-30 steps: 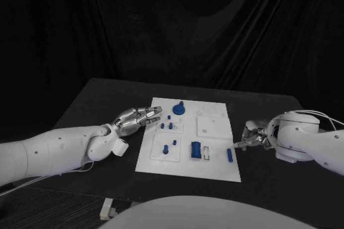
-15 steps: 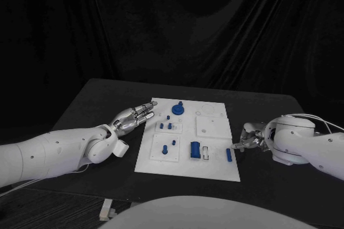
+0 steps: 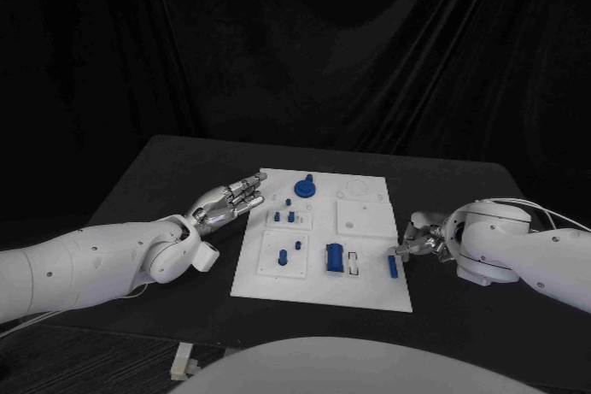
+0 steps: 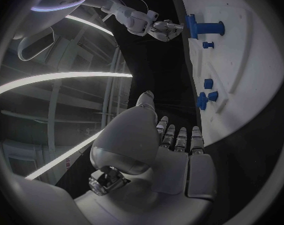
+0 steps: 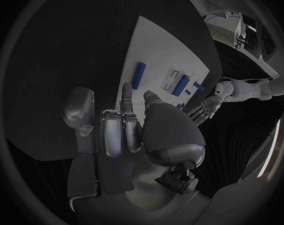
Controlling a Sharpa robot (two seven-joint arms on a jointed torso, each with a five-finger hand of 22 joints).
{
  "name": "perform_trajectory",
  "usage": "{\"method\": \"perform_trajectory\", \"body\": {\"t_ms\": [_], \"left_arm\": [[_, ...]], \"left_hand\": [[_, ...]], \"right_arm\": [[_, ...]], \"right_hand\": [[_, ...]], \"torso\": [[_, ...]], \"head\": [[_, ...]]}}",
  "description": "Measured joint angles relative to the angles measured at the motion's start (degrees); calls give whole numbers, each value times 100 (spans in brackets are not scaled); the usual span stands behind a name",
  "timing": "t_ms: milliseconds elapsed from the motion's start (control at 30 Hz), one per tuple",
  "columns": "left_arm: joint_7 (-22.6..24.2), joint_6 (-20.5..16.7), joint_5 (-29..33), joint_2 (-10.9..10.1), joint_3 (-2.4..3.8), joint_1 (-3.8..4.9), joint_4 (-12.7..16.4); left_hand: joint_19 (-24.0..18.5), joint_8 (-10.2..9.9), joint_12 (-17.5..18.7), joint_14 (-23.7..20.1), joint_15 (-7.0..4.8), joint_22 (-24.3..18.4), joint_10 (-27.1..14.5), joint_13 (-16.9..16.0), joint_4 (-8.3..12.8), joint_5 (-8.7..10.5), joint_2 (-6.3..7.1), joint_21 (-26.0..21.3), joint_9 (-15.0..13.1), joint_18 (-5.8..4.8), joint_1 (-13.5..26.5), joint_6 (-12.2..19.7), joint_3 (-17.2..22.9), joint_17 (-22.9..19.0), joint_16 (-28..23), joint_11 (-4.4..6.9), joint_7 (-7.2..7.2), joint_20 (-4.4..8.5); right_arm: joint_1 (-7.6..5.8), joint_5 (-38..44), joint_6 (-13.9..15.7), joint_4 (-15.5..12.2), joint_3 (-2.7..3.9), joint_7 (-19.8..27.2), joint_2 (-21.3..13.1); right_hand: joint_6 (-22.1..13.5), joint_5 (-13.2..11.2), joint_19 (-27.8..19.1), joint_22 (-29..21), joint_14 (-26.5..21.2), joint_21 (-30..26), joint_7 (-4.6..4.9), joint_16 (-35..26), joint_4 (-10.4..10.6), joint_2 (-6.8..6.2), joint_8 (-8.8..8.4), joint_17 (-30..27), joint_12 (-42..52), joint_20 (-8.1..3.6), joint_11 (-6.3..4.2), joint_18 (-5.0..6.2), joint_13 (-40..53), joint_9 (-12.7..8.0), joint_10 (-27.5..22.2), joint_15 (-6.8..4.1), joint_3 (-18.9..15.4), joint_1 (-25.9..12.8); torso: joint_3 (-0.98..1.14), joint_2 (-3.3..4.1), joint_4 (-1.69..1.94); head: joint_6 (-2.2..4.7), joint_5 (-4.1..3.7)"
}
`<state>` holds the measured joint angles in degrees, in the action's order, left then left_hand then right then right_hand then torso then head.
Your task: Assemble the parts on the task board
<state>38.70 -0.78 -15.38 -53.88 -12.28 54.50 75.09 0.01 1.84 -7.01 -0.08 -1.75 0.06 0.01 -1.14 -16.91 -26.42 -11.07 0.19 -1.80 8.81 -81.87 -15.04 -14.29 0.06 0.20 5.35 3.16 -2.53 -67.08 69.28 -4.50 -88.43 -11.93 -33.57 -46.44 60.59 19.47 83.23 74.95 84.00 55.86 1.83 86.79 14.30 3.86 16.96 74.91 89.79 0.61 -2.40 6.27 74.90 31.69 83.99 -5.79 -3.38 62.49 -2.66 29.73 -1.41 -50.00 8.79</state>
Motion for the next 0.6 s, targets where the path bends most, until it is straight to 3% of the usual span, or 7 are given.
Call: {"method": "perform_trajectory", "body": {"t_ms": [167, 333, 467, 600], "left_arm": [[1, 7, -41, -19, -1, 0, 37], [2, 32, -68, -38, -1, 0, 46], [3, 80, -80, -37, 0, 0, 27], [4, 145, -87, -26, 0, 0, 9]], "left_hand": [[0, 0, 0, -1, 44, 0, 7, 0, 17, -29, -2, 0, 0, -1, -2, 20, 17, 1, 0, -22, -20, 0], [2, 0, 0, 10, 94, 1, 10, 0, 17, -72, -32, 0, 0, 0, -32, -15, 17, 1, 0, -117, -56, -40], [-7, 0, 0, 0, 146, 1, 8, -1, 42, -140, -67, 0, 0, 0, -67, -94, 41, 2, 0, -198, -174, -130], [-7, 0, 0, 0, 187, 1, 8, 5, 57, -201, -97, 0, 0, 0, -97, -94, 57, 3, 0, -198, -174, -171]], "right_arm": [[19, -90, 10, 62, 1, -5, 81], [73, -154, 0, 136, 2, -22, 151], [113, -184, -25, 211, 0, -41, 208], [147, -198, -75, 288, 0, -64, 263]], "right_hand": [[0, -27, 0, 0, 0, -3, 0, 0, 0, 0, -23, 0, 0, 0, 0, 0, 0, 0, 0, 0, 0, 0], [0, -49, 0, 0, 0, -135, 0, -26, -81, -66, -23, 0, 0, 0, 0, -1, 1, 0, 0, 0, 16, 65], [-21, -49, -28, -1, 0, -396, 21, -94, -194, -107, -81, 0, 0, -13, 0, 0, 4, -16, 0, 0, 30, 171], [-51, -102, -42, -1, 0, -551, 51, -129, -375, -106, -134, 0, 0, 1, 0, 0, 4, -23, 0, 0, 135, 395]], "torso": [[0, 0, 0], [0, 0, 0], [-1, 0, 0], [-1, 0, 0]], "head": [[0, 6], [0, 20], [0, 15], [0, 15]]}}
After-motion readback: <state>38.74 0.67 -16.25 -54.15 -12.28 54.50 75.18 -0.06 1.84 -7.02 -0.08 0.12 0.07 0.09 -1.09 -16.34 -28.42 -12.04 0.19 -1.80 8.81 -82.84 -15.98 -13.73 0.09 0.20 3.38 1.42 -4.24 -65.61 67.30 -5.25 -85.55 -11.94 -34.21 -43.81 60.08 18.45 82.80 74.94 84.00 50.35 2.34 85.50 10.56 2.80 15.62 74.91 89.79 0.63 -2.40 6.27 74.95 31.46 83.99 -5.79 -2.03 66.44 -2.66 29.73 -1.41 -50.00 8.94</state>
